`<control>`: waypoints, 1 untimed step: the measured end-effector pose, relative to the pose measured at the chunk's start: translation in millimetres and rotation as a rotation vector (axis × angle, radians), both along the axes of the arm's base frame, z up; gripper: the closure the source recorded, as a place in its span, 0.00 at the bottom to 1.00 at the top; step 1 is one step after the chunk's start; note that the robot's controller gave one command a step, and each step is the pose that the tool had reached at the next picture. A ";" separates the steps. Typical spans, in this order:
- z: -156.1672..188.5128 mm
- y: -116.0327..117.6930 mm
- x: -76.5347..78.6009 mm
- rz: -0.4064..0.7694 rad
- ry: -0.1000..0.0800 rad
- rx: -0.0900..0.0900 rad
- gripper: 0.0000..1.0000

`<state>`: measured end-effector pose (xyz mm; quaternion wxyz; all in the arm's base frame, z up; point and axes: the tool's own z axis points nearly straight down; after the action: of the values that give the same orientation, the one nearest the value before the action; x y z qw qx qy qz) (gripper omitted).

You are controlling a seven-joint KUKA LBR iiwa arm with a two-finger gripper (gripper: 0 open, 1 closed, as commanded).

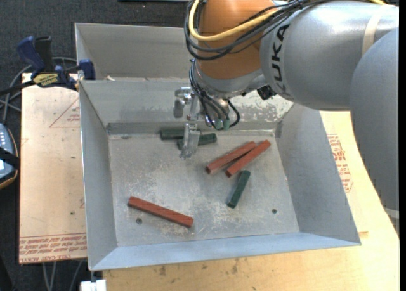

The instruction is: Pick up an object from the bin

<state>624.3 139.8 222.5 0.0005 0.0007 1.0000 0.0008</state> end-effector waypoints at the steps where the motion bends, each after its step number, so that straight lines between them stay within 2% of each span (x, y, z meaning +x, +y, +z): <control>1: -134.9 -33.1 22.1 -0.007 0.007 -0.002 0.00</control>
Offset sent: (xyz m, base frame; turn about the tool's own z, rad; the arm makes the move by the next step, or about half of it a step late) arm 0.0235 -0.0321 -0.1294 0.0042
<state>646.3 106.7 87.5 -0.0029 0.0041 1.0000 -0.0002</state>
